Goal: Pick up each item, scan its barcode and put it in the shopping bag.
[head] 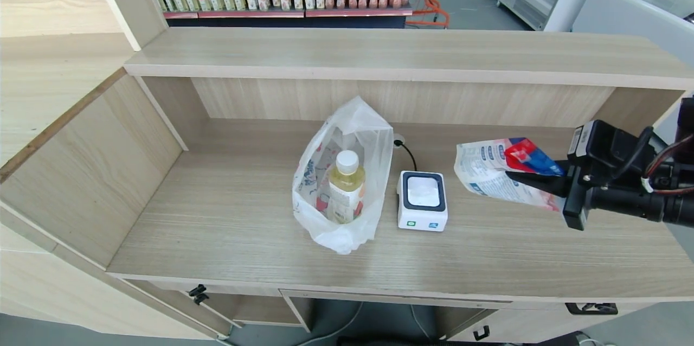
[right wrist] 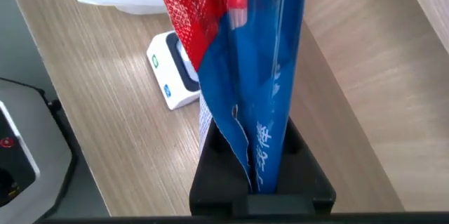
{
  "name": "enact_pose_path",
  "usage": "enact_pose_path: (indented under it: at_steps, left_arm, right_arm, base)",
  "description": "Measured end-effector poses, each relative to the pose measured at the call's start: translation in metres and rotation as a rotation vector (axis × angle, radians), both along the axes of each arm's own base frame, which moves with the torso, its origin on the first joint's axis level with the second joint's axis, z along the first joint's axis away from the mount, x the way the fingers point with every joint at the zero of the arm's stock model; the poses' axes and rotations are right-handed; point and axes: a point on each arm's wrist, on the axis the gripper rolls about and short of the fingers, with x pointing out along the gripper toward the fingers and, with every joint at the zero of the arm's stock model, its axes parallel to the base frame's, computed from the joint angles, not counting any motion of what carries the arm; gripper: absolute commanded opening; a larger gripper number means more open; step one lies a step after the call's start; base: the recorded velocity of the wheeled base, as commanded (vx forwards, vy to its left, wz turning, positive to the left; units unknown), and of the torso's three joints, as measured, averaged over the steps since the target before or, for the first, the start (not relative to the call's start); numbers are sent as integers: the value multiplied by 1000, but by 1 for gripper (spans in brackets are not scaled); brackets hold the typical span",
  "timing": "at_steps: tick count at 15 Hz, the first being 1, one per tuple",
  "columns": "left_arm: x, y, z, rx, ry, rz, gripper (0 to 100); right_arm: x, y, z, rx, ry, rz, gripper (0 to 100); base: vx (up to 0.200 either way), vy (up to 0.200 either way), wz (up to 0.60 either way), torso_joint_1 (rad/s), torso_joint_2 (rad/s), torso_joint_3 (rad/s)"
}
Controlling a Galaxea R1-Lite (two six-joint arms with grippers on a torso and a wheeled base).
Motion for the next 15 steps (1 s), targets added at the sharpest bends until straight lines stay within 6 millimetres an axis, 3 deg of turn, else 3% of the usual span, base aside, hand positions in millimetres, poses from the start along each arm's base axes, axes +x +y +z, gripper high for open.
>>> enact_pose_path:
  at_steps: [4, 8, 15]
  left_arm:
    - [0, 0, 0, 4, 0, 0, 100]
    - [0, 0, 0, -2, 0, 0, 100]
    - [0, 0, 0, -2, 0, 2, 100]
  right_arm:
    - [11, 2, -11, 13, 30, 51, 0]
    - [25, 5, -25, 21, 53, 82, 0]
    - [43, 34, -48, 17, 101, 193, 0]
  base:
    - [200, 0, 0, -4, 0, 4]
    - [0, 0, 0, 0, 0, 0]
    - [0, 0, 0, 0, 0, 0]
